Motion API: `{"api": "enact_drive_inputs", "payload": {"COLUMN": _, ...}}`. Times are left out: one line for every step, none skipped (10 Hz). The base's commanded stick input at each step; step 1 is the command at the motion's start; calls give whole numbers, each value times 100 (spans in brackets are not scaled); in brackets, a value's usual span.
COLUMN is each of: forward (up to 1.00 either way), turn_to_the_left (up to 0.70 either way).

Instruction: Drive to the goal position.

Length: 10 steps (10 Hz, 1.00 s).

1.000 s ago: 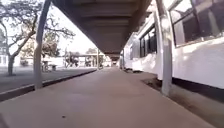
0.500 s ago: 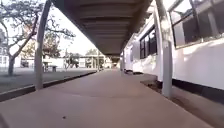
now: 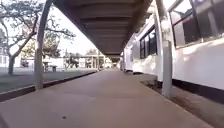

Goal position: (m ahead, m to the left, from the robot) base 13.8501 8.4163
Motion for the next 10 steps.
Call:
{"api": "enact_drive_inputs", "payload": {"forward": 52, "turn_to_the_left": 0}}
{"api": "enact_drive_inputs", "payload": {"forward": 24, "turn_to_the_left": 0}}
{"api": "enact_drive_inputs", "payload": {"forward": 8, "turn_to_the_left": 0}}
{"api": "enact_drive_inputs", "payload": {"forward": 70, "turn_to_the_left": 0}}
{"api": "enact_drive_inputs", "payload": {"forward": 70, "turn_to_the_left": 0}}
{"api": "enact_drive_inputs", "payload": {"forward": 70, "turn_to_the_left": 0}}
{"api": "enact_drive_inputs", "payload": {"forward": 70, "turn_to_the_left": 0}}
{"api": "enact_drive_inputs", "payload": {"forward": 70, "turn_to_the_left": 0}}
{"api": "enact_drive_inputs", "payload": {"forward": 70, "turn_to_the_left": 0}}
{"api": "enact_drive_inputs", "payload": {"forward": 70, "turn_to_the_left": 0}}
